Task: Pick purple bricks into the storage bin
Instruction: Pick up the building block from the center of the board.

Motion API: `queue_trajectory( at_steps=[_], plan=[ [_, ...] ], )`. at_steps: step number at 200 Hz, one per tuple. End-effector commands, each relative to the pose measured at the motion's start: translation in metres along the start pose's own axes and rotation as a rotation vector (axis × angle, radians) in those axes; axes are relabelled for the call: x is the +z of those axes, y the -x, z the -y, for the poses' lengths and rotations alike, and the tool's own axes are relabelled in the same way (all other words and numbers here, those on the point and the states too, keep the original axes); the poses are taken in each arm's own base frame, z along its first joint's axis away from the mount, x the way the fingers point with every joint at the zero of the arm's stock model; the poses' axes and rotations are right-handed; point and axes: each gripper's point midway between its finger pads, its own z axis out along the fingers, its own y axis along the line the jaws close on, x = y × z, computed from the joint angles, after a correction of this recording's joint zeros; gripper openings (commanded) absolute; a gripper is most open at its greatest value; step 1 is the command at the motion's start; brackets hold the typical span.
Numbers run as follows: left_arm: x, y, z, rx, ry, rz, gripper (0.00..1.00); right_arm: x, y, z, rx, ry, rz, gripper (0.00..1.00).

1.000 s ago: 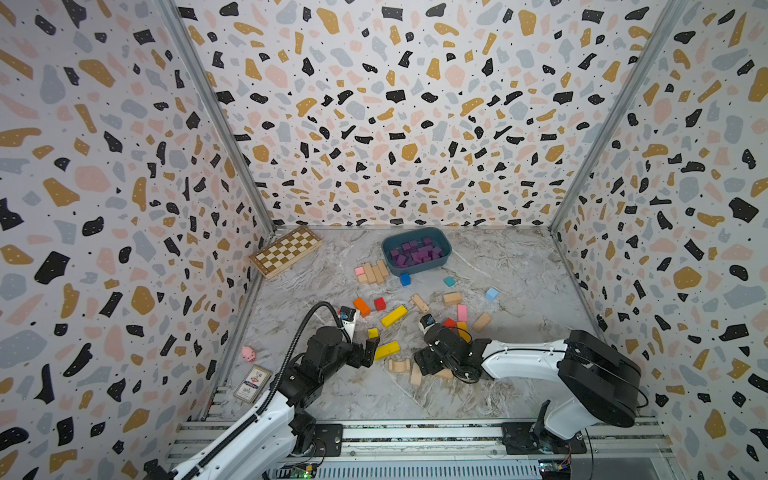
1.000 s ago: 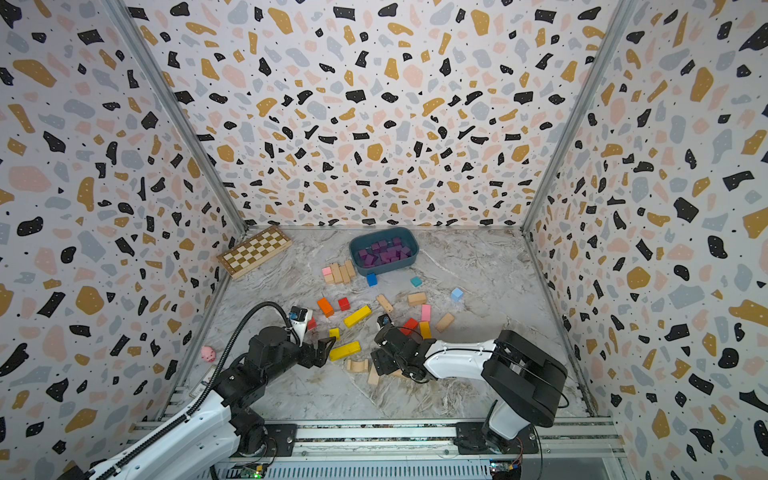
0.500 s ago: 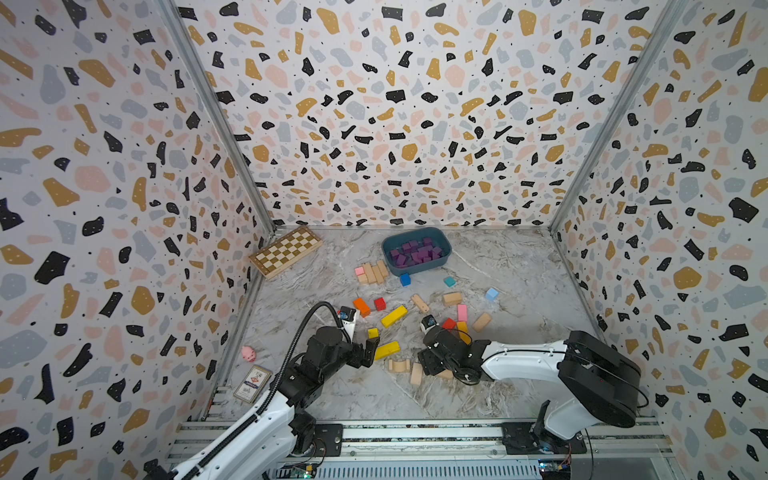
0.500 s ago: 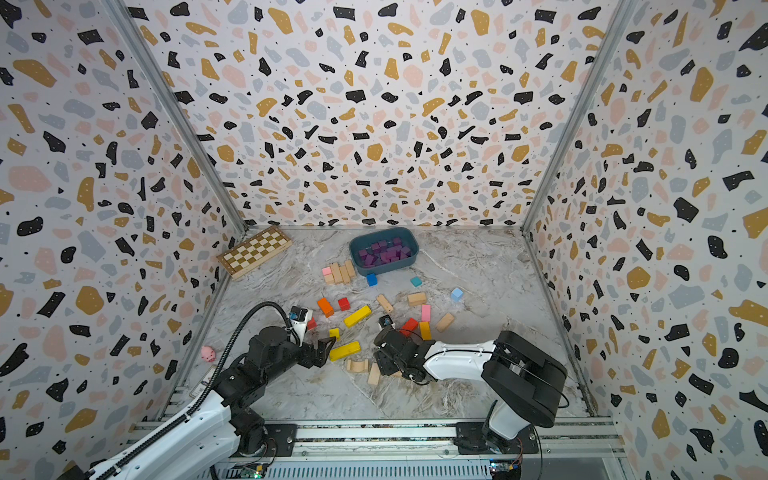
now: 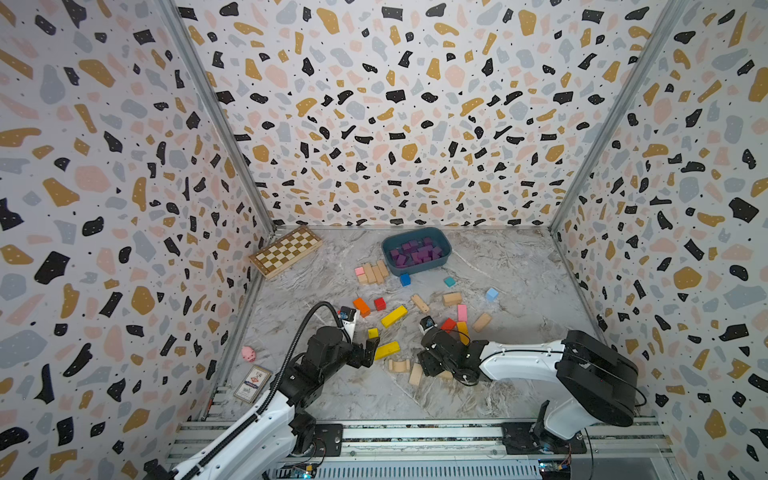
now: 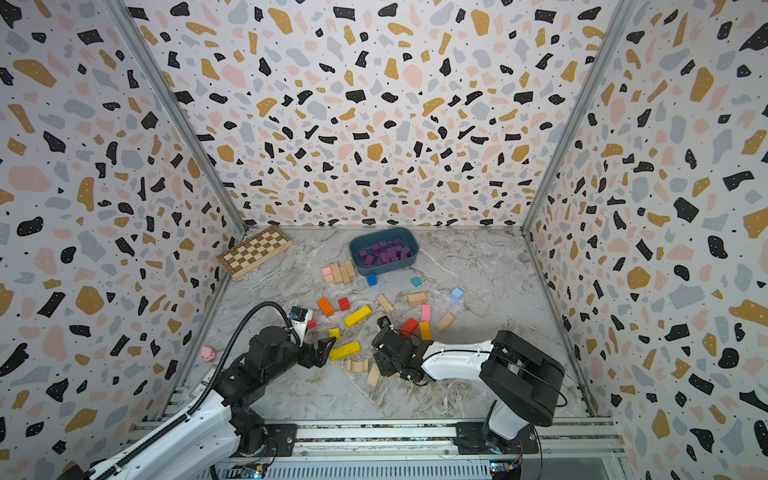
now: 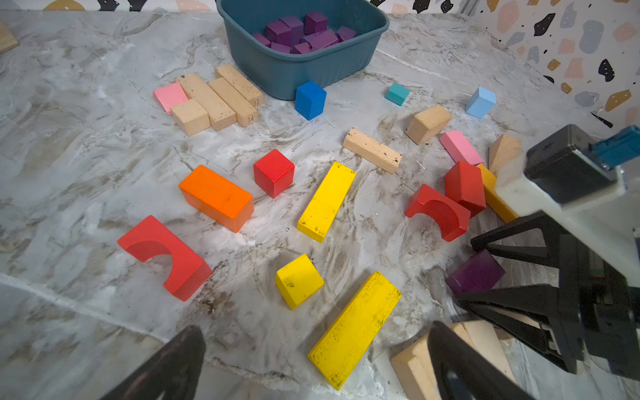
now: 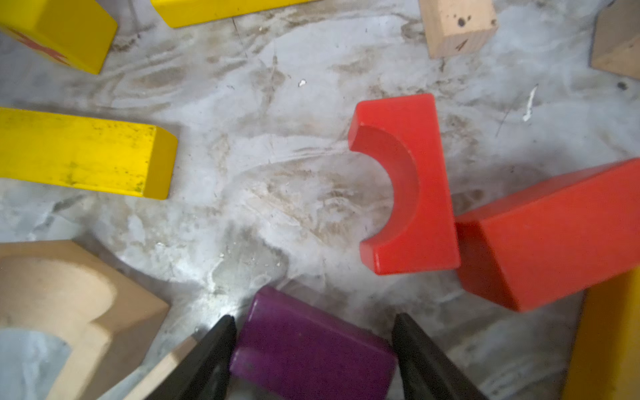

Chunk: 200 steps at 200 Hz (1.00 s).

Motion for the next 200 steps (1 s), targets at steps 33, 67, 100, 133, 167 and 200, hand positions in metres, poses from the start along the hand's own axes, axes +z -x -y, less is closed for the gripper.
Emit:
queue_trajectory(
  at_steps=[33,67,100,133,167,200],
  plan=[
    [0.001,0.004,0.001,-0.004,-0.009,0.023,0.99,-0.01,0.008,0.007,-0.091,-0.051,-0.015,0.72],
    [0.001,0.005,0.001,-0.004,-0.009,0.023,0.99,-0.017,0.028,0.007,-0.114,-0.045,0.035,0.7],
    [0.0,0.005,0.001,-0.005,-0.008,0.025,0.99,-0.026,0.043,0.005,-0.129,-0.041,0.061,0.68],
    [0.0,0.005,0.001,-0.005,-0.008,0.025,0.99,-0.031,0.046,0.007,-0.126,-0.039,0.072,0.68],
    [0.0,0.005,0.001,-0.004,-0.008,0.024,0.99,-0.042,0.057,0.006,-0.123,-0.029,0.105,0.67],
    [0.0,0.005,0.001,-0.005,-0.008,0.024,0.99,-0.051,0.075,0.01,-0.132,-0.022,0.143,0.64]
  ],
)
